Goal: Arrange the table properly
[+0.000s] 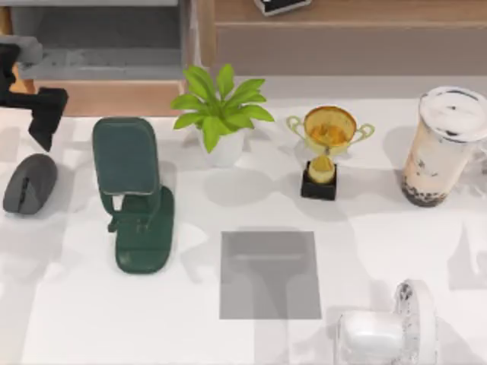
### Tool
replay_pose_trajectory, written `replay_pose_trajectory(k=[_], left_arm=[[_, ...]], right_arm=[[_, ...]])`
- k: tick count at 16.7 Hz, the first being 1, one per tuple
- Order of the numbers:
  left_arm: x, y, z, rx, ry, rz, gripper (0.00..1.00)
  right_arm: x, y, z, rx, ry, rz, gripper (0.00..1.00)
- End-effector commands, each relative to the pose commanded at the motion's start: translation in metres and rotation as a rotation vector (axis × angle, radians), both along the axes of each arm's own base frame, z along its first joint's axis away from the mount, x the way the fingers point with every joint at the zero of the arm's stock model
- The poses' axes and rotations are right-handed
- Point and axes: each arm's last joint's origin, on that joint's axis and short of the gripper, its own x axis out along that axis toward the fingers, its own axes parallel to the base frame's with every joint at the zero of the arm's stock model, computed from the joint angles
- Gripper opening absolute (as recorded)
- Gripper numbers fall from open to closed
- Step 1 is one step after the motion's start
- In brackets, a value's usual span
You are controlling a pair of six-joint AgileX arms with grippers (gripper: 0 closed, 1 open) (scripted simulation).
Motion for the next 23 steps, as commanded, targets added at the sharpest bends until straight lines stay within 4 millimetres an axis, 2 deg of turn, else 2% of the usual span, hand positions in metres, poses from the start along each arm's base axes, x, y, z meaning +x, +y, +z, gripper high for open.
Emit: replay_pose_trajectory(k=[3, 10, 12, 16, 18, 22, 23], left_arm=[[0.013, 0.001, -0.015, -0.002, 0.065, -0.005, 1.00], [0.014, -0.001, -0.022, -0.002, 0.072, -0.008, 1.00], [0.015, 0.000, -0.039, -0.002, 0.074, -0.005, 1.00], [0.016, 0.000, -0.087, -0.002, 0.062, -0.006, 1.00], [0.014, 0.000, -0.103, -0.002, 0.069, -0.006, 1.00], [0.014, 0.001, -0.106, -0.002, 0.071, -0.006, 1.00], [0.014, 0.001, -0.106, -0.002, 0.071, -0.006, 0.92]], right_arm=[[0.000, 0.000, 0.000, 0.000, 0.000, 0.000, 1.00], [0.000, 0.000, 0.000, 0.000, 0.000, 0.000, 1.00], [0.000, 0.000, 0.000, 0.000, 0.000, 0.000, 1.00], [0.000, 0.000, 0.000, 0.000, 0.000, 0.000, 1.00], [0.000, 0.000, 0.000, 0.000, 0.000, 0.000, 1.00], [0.000, 0.000, 0.000, 0.000, 0.000, 0.000, 1.00], [0.000, 0.000, 0.000, 0.000, 0.000, 0.000, 1.00]])
